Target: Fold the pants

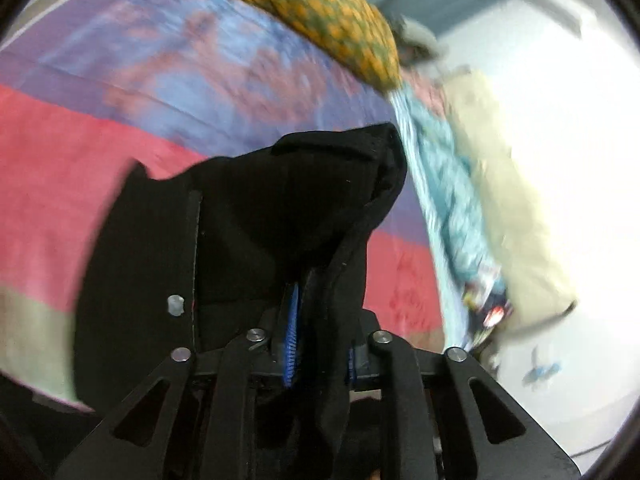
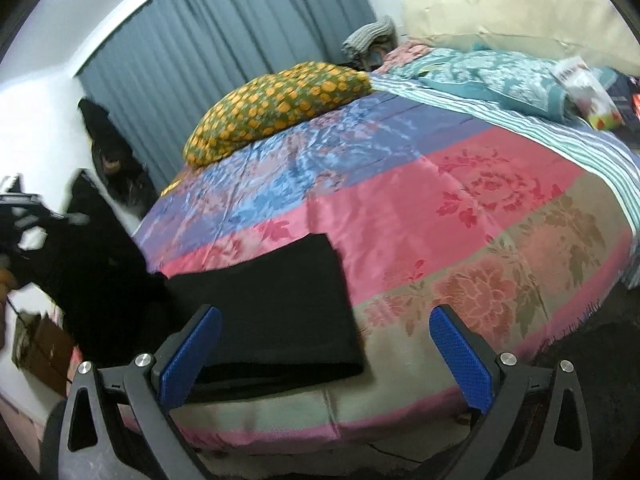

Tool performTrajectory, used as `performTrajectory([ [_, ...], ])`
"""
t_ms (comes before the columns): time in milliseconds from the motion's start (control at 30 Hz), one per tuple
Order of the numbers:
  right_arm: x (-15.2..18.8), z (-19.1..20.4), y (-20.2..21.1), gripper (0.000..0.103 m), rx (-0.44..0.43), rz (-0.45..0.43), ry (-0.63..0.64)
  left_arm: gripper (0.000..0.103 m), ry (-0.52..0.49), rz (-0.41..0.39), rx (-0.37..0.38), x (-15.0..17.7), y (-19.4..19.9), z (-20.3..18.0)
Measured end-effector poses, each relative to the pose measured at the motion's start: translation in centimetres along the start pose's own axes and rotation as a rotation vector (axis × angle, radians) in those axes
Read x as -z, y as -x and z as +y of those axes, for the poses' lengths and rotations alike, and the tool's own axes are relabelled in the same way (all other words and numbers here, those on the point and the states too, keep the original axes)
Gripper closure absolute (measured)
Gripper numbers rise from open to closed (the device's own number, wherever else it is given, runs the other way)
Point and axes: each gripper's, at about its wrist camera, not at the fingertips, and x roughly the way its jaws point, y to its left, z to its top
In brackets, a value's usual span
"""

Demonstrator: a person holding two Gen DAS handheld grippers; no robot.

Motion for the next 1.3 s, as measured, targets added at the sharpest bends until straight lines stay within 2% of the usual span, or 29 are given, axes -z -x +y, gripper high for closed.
performTrajectory([
  [67, -0.2, -0.9, 0.5, 0.000, -0.006, -0.016, -0.040, 0.075, -0.067, 0.085, -0.007, 1.8, -5.5, -2.0],
  [100, -0.4, -1.6, 0.8, 0.000, -0.011, -0.030, -0.074, 0.075, -0.081, 0.115, 0.000, 2.7, -6.8, -2.6],
  [167, -0.5, -2.8, 1.5, 0.000, -0.020, -0.050, -0.124, 0.075, -0.097, 0.145, 0.013, 4.2, -8.0, -3.0],
  [200, -0.5, -3.3, 1.8, 0.000, -0.031, -0.056, -0.143, 0.074, -0.113, 0.136, 0.057, 4.8, -7.3, -3.0],
  [267, -0.5, -4.2, 2.3, 0.000, -0.067, -0.071, -0.184, 0.064, -0.152, 0.087, 0.086, 4.9, -4.6, -2.5],
  [333, -0.5, -4.8, 2.3, 0.000, -0.104, -0.069, -0.209, 0.059, -0.191, -0.034, 0.035, 5.2, -1.0, -1.5],
  [400, -0.5, -5.1, 1.6, 0.000, -0.134, -0.047, -0.222, 0.061, -0.182, -0.157, -0.047, 5.0, 2.8, 1.1],
  [433, -0.5, -5.1, 1.0, 0.000, -0.158, -0.022, -0.233, 0.061, -0.172, -0.212, -0.107, 5.0, 4.3, 2.7],
  [500, -0.4, -5.1, -0.4, 0.000, -0.209, 0.045, -0.265, 0.070, -0.180, -0.291, -0.253, 5.6, 6.5, 5.7],
  [567, -0.7, -4.8, -1.8, 0.003, -0.280, 0.108, -0.294, 0.075, -0.180, -0.296, -0.330, 6.8, 7.2, 7.7],
  [667, -2.2, -3.7, -4.9, 0.005, -0.465, 0.216, -0.285, 0.075, -0.146, -0.278, -0.350, 8.9, 6.8, 9.7],
  [700, -3.1, -3.2, -6.6, 0.006, -0.533, 0.277, -0.271, 0.075, -0.144, -0.270, -0.349, 9.1, 6.0, 9.5],
  [733, -3.6, -2.7, -7.8, 0.007, -0.564, 0.316, -0.252, 0.075, -0.149, -0.262, -0.350, 9.6, 5.4, 9.5],
  [800, -4.8, -1.7, -10.8, 0.017, -0.617, 0.417, -0.205, 0.075, -0.179, -0.252, -0.365, 10.5, 4.2, 9.0],
  [867, -5.4, -1.3, -13.2, 0.021, -0.655, 0.492, -0.218, 0.075, -0.203, -0.244, -0.379, 11.0, 3.5, 8.9],
  [1100, -4.6, -0.3, -17.9, 0.024, -0.576, 0.598, -0.165, 0.075, -0.185, -0.261, -0.424, 11.9, 4.6, 11.8],
  [1200, -4.0, 0.4, -18.9, 0.025, -0.568, 0.623, -0.122, 0.075, -0.139, -0.256, -0.434, 11.6, 4.5, 13.1],
  [1300, -3.7, 1.3, -19.6, 0.025, -0.619, 0.659, -0.108, 0.075, -0.103, -0.253, -0.428, 11.4, 4.3, 13.9],
])
